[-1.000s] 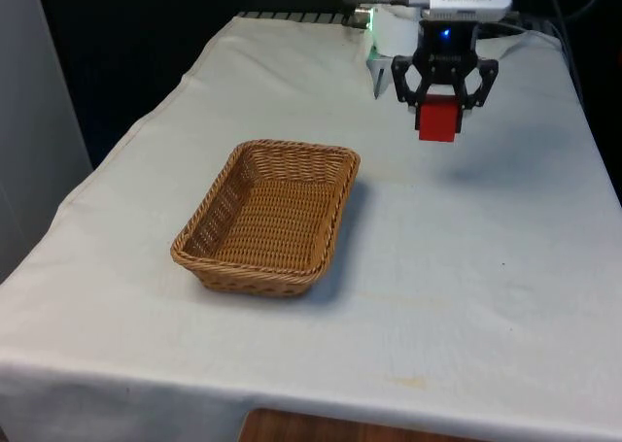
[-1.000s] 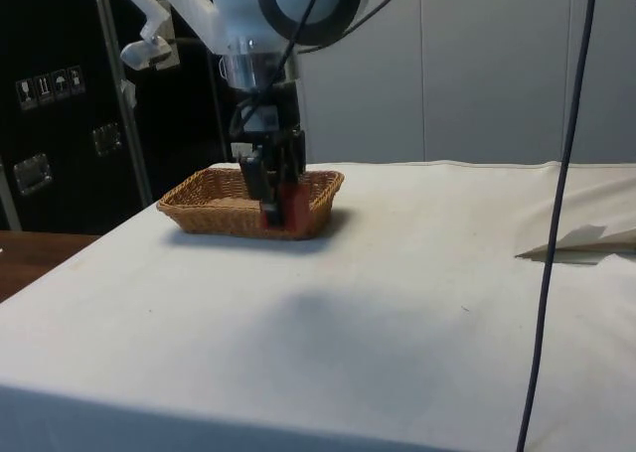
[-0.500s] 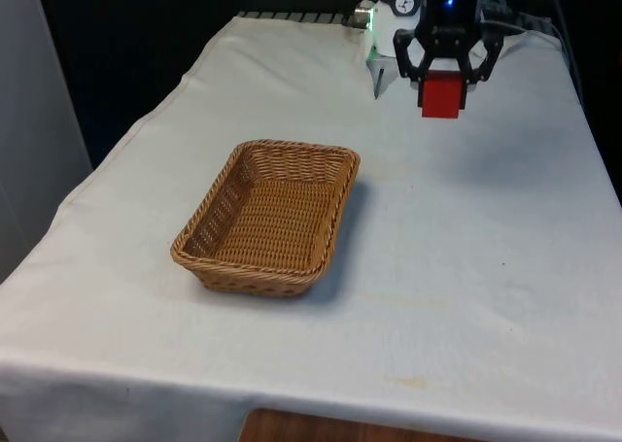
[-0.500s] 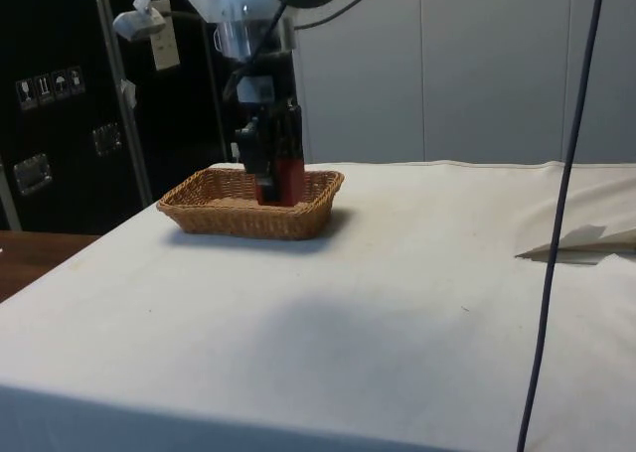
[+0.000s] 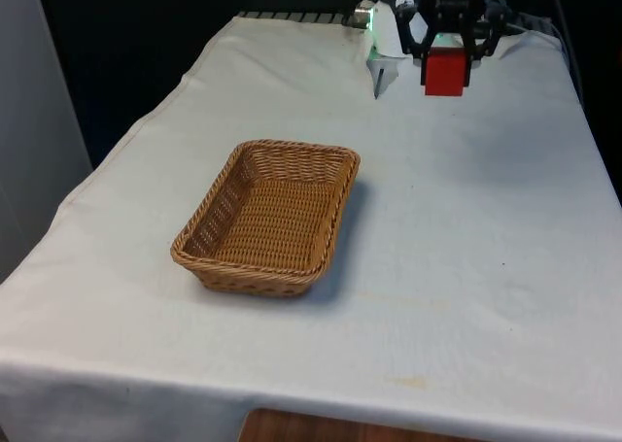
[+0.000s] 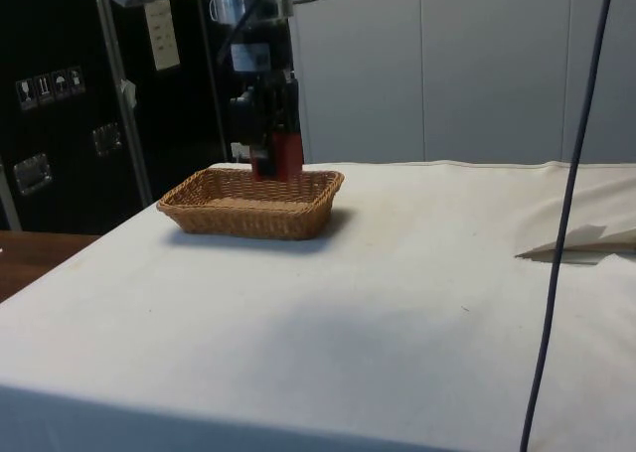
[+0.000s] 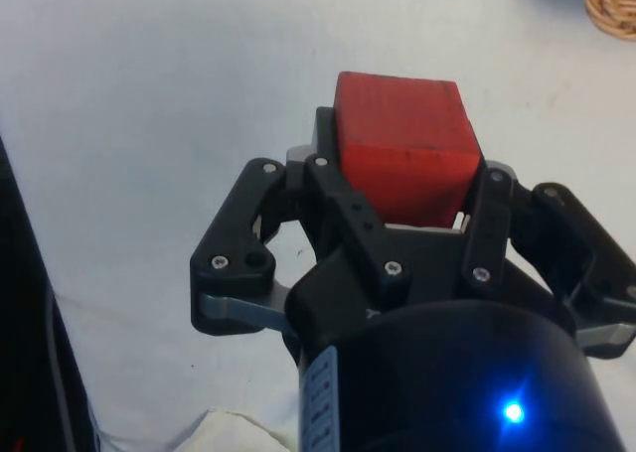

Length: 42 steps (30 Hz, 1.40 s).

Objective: Pick up the cube and place it into the basket.

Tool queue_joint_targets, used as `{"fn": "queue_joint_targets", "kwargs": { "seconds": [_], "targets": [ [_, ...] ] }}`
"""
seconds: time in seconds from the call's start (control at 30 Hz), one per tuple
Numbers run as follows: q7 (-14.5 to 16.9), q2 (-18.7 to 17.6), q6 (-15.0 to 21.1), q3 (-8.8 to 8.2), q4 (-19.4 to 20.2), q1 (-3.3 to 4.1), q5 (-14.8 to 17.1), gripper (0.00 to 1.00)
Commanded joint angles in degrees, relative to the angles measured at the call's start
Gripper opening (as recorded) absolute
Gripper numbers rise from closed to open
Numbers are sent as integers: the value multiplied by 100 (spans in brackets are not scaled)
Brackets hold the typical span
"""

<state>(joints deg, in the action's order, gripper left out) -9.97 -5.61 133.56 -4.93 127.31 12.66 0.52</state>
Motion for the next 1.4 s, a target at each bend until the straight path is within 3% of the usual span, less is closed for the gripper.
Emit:
{"fn": "queue_joint_targets", "kwargs": {
  "seconds": [0.0,0.37,1.13,1.37],
  "targets": [
    [-11,40,-74,0,-17,0,-17,0],
    [17,212,-269,6,-103,0,17,0],
    [80,281,-252,0,-103,-6,11,0],
    [275,544,-413,-46,17,-29,6,0]
  ]
}}
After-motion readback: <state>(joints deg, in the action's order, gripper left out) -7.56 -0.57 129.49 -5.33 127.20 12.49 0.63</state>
